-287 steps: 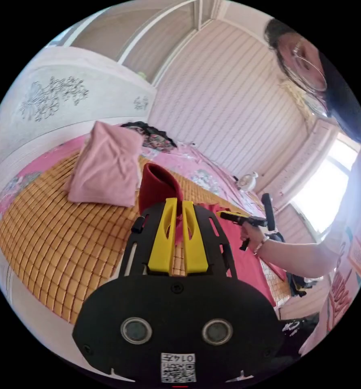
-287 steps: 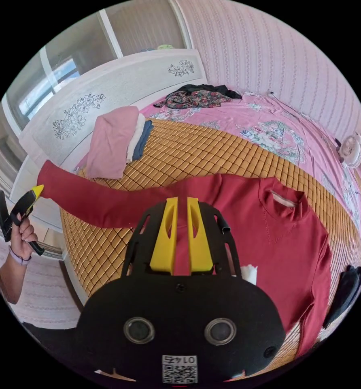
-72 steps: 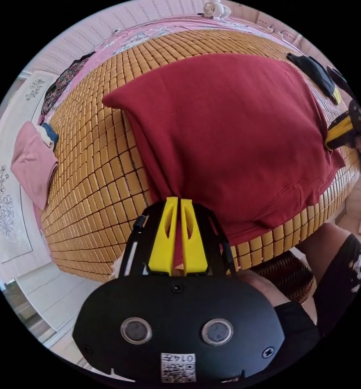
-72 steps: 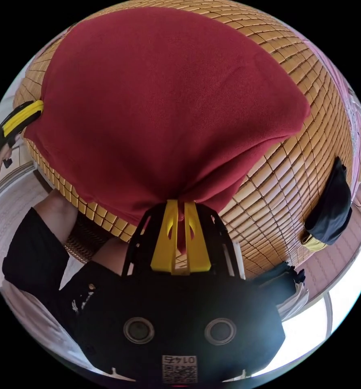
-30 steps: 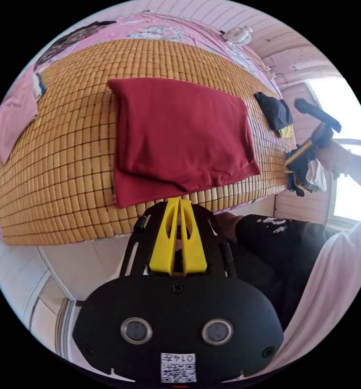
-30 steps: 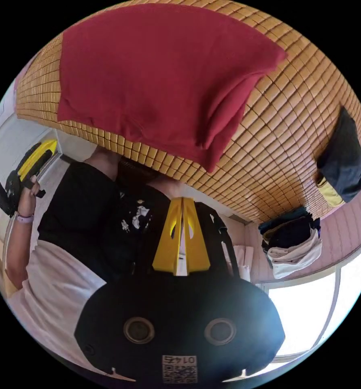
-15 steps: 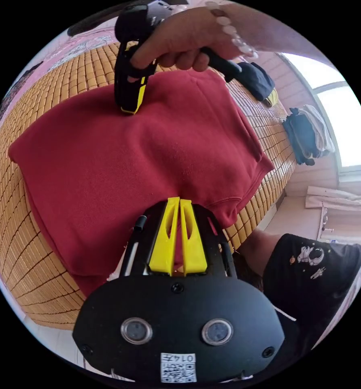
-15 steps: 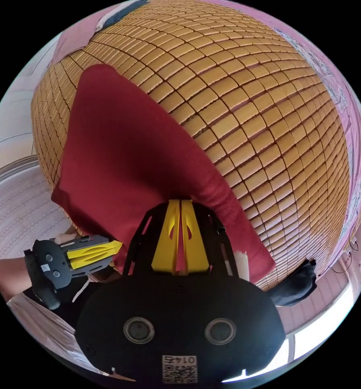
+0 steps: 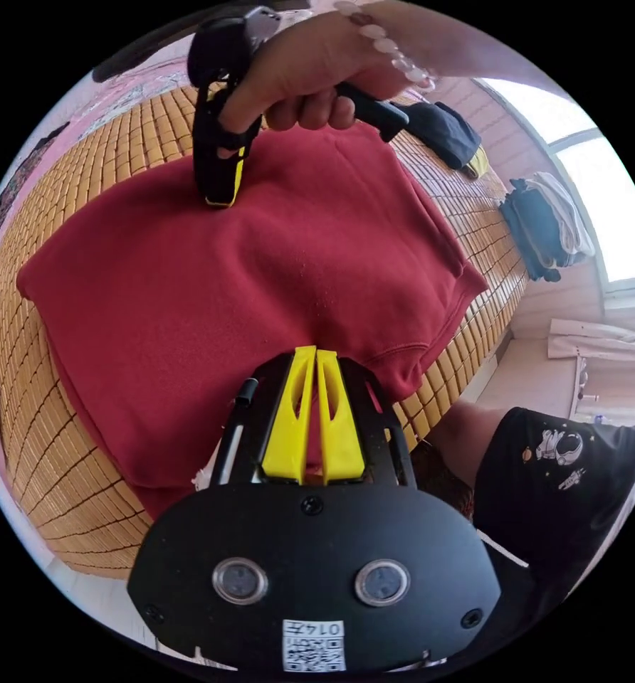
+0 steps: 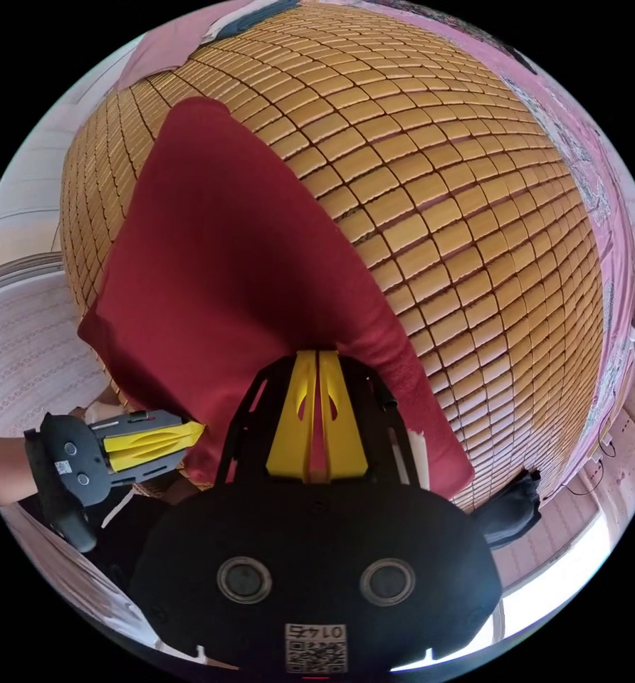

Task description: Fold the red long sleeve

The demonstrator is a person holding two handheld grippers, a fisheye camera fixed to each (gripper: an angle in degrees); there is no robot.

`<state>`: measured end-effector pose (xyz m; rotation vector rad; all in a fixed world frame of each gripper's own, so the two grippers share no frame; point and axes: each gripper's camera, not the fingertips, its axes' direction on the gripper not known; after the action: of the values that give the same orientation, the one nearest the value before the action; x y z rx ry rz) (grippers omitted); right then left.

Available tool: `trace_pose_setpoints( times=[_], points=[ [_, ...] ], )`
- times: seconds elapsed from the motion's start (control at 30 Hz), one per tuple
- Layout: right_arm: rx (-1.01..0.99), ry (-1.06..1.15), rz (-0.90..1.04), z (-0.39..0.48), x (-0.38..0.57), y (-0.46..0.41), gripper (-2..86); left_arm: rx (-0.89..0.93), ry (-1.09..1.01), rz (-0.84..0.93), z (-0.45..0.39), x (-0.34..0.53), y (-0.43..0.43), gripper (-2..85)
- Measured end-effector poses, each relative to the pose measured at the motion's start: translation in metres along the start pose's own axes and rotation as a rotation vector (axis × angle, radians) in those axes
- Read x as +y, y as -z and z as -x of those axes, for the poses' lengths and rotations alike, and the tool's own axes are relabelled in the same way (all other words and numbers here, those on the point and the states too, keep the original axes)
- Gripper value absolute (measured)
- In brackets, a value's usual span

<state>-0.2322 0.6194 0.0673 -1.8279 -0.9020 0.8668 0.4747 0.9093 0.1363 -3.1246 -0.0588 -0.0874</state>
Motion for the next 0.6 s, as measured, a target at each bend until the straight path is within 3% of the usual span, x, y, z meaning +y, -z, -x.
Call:
trace_pose_setpoints(
  times=[0.13, 0.23, 0.3, 0.5, 0.6],
  points=[
    [-0.035, -0.028, 0.001, -0.01, 0.018, 0.0, -0.9, -0.054, -0.017, -0.005, -0.01, 0.0, 0.003, -0.9],
    [-0.184, -0.107, -0.075, -0.037, 0.049, 0.003, -0.9, -0.022, 0.01, -0.024, -0.005, 0.006, 0.017, -0.7],
    [-0.306, -0.202, -0.271, -0.057, 0.104, 0.01, -0.8, 0.03, -0.041, -0.096, -0.015, 0.009, 0.037, -0.2],
    [-0.395, -0.57, -0.503, -0.084, 0.319, -0.008, 3.6, 0.156, -0.236, -0.225, -0.061, -0.008, 0.037, 8.1],
    [-0.415, -0.773, -0.481, -0.089, 0.41, -0.039, 10.8, 0.187, -0.279, -0.201, -0.081, -0.032, 0.018, 11.0]
  ],
)
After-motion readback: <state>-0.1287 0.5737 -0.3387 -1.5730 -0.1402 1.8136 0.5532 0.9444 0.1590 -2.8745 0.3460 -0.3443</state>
